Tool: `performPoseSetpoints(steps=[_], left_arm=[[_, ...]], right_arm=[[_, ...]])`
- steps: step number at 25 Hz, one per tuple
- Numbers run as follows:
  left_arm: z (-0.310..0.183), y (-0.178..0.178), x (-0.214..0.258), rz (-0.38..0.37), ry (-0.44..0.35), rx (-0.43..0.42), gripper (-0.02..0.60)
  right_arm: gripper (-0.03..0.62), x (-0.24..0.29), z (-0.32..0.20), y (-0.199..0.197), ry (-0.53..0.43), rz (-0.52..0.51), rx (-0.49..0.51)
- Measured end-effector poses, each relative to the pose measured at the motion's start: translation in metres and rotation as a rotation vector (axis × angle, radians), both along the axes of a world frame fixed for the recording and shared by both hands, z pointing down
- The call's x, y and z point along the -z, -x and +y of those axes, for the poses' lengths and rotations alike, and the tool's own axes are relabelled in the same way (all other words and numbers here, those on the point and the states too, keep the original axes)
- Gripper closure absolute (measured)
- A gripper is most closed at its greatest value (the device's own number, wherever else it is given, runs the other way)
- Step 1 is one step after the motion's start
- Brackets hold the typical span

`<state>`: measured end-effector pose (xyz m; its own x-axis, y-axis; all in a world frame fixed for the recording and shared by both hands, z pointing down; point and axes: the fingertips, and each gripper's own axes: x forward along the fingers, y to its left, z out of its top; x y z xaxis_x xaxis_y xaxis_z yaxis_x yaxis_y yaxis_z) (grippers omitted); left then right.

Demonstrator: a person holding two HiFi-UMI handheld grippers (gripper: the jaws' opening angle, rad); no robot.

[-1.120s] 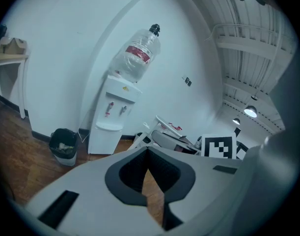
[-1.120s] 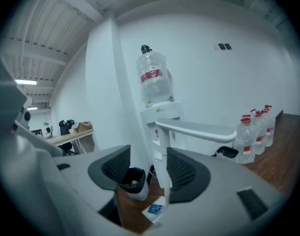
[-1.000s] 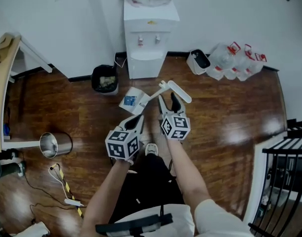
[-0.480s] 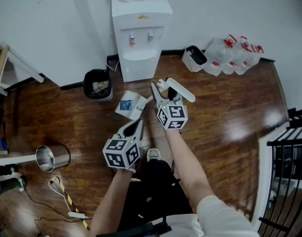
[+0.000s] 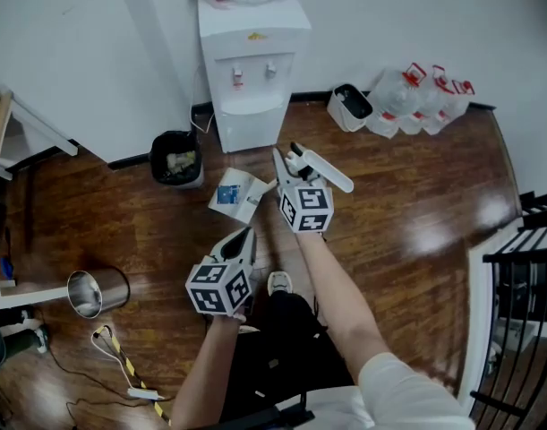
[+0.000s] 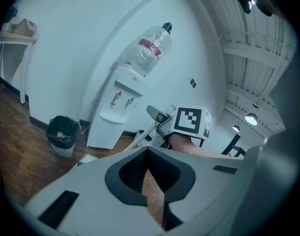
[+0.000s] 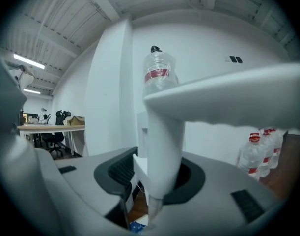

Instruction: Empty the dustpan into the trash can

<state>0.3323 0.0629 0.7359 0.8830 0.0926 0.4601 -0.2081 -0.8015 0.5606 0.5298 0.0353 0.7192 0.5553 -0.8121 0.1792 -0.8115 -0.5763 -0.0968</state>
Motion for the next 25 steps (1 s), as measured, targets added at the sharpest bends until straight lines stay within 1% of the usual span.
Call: performPoseSetpoints(steps=[1, 5, 9, 12, 16, 20, 25], left_arm=[[-0.001, 0.001, 0.001, 0.0, 0.003, 0.004, 0.588], [-0.005, 0.007, 0.002, -0.006, 0.017, 0.023, 0.588], [-0.007, 0.011, 0.005, -0.014, 0.031, 0.039, 0.588], [-0.008, 0.014, 0.006, -0.02, 0.044, 0.05, 0.588], [-0.011, 0.018, 0.013, -0.03, 0.061, 0.073, 0.588], [-0.015, 0.021, 0.021, -0.043, 0.064, 0.094, 0.588], [-0.03, 0.027, 0.026, -0.061, 0.071, 0.15, 0.588]], right_arm=[[0.441, -0.001, 0.0, 0.0, 0.012, -0.004, -0.002], [0.445, -0.005, 0.0, 0.002, 0.04, -0.019, 0.023], [0.454, -0.005, -0.005, 0.004, 0.076, -0.011, 0.083], [0.456, -0.008, -0.005, 0.0, 0.098, -0.025, 0.084], [0.454, -0.01, -0.005, -0.003, 0.099, -0.052, 0.081], [0.457, -0.003, -0.006, 0.002, 0.092, -0.033, 0.1], [0.464, 0.003, -0.014, -0.005, 0.109, -0.029, 0.105]])
